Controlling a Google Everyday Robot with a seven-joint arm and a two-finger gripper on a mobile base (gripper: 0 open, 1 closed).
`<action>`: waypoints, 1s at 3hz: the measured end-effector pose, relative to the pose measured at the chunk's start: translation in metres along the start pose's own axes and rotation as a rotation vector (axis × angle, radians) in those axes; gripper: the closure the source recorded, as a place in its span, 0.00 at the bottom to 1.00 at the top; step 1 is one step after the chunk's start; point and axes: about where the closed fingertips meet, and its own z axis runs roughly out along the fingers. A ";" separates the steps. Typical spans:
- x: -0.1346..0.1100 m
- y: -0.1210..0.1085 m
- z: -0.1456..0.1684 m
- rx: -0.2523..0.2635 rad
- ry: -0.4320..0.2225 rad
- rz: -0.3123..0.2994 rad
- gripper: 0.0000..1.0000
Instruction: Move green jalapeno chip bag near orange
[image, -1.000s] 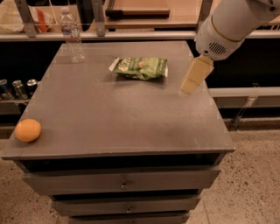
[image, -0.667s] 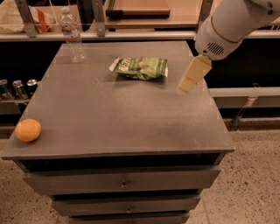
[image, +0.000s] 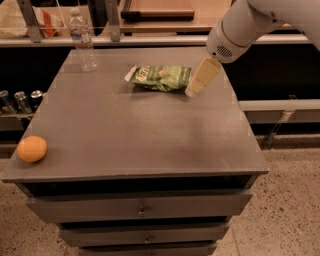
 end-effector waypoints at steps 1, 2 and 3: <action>-0.008 -0.020 0.030 0.042 -0.003 0.053 0.00; -0.016 -0.036 0.059 0.078 -0.006 0.125 0.00; -0.024 -0.044 0.082 0.087 -0.004 0.167 0.00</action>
Offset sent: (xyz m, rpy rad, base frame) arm 0.0994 0.0229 -0.0403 0.0907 -0.0460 -0.2377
